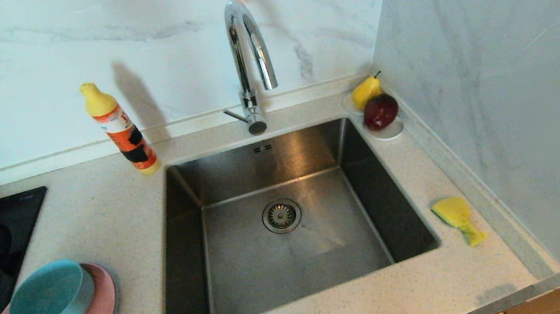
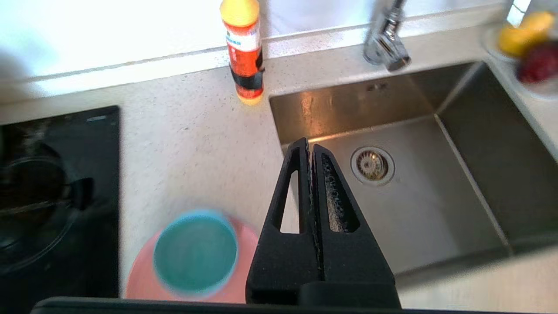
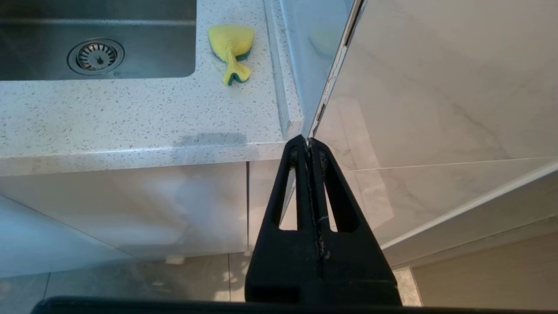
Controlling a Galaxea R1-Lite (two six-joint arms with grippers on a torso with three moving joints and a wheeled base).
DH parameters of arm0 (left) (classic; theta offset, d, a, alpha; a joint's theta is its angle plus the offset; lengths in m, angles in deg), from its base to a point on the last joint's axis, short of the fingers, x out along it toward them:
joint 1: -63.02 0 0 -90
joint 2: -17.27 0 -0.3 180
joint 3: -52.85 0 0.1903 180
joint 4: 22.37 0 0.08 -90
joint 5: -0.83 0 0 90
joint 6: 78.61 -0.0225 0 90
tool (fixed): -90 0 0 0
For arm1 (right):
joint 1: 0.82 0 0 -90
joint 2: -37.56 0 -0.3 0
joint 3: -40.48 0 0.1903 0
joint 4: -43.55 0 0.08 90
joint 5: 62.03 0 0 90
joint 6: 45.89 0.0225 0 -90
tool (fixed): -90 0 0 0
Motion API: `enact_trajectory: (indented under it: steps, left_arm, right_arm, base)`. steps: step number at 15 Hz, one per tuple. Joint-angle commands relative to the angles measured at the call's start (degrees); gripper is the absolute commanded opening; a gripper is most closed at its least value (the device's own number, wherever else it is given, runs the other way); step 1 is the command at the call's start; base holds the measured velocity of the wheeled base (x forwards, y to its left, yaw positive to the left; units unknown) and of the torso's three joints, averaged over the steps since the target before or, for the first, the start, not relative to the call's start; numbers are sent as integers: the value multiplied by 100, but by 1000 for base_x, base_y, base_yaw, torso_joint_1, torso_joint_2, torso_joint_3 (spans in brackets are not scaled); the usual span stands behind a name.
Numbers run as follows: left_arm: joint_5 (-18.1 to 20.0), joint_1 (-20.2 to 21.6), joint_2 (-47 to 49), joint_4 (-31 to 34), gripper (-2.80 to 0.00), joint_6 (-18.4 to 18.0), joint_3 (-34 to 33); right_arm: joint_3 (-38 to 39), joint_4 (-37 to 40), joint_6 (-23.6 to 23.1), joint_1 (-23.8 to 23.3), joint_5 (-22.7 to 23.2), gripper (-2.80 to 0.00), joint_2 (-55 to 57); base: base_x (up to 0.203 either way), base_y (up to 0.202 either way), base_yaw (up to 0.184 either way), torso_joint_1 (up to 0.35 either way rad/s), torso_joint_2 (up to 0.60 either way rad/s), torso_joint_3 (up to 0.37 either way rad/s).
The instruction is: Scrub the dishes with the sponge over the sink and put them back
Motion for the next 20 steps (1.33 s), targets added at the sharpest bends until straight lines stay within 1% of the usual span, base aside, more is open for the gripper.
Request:
enact_trajectory:
  steps: [1,2,3,4,5,6,8,11,12,13,14,16,18,20]
  left_arm:
    - [-20,-68,-1761,-13,-280,-204,-989]
    - [-56,-103,-2295,-12,-280,-288,-1394]
    - [-141,-140,-2769,-32,-280,-351,-1965]
    - [-396,-171,-3061,-60,-280,-276,-2463]
    - [-683,-188,-3144,-40,-280,48,-2709]
    - [-795,-178,-3145,-10,-280,257,-2899]
    - [-683,3,-3339,14,-280,292,-3340]
    - [-379,157,-4238,54,-280,239,-4019]
    - [-324,170,-4556,137,-280,202,-4230]
    - [-291,178,-4759,206,-280,88,-4487]
    - [-270,181,-4774,219,-280,-60,-4717]
    - [-229,182,-4753,191,-280,-183,-5153]
    - [-210,182,-4753,-248,-280,-213,-5321]
    - [-204,182,-4747,-303,-280,-278,-5356]
  right_arm:
    - [0,2,-6,0,2,-280,-1]
    - [0,2,-6,0,2,-280,-1]
    - [0,2,-6,0,2,-280,-1]
    - [0,2,-6,0,2,-280,-1]
    - [0,2,-6,0,2,-280,-1]
    - [0,2,-6,0,2,-280,-1]
    - [0,2,-6,0,2,-280,-1]
    - [0,2,-6,0,2,-280,-1]
    - [0,2,-6,0,2,-280,-1]
    - [0,2,-6,0,2,-280,-1]
    - [0,4,-6,0,2,-280,-1]
    - [0,2,-4,0,2,-280,-1]
    - [0,2,3,0,2,-280,7]
    - [0,2,1,0,2,-280,-1]
  base:
    - [0,0,0,0,0,0]
    - [0,0,0,0,0,0]
    - [0,0,0,0,0,0]
    - [0,0,0,0,0,0]
    - [0,0,0,0,0,0]
    - [0,0,0,0,0,0]
    - [0,0,0,0,0,0]
    - [0,0,0,0,0,0]
    - [0,0,0,0,0,0]
    - [0,0,0,0,0,0]
    - [0,0,0,0,0,0]
    - [0,0,0,0,0,0]
    - [0,0,0,0,0,0]
    - [0,0,0,0,0,0]
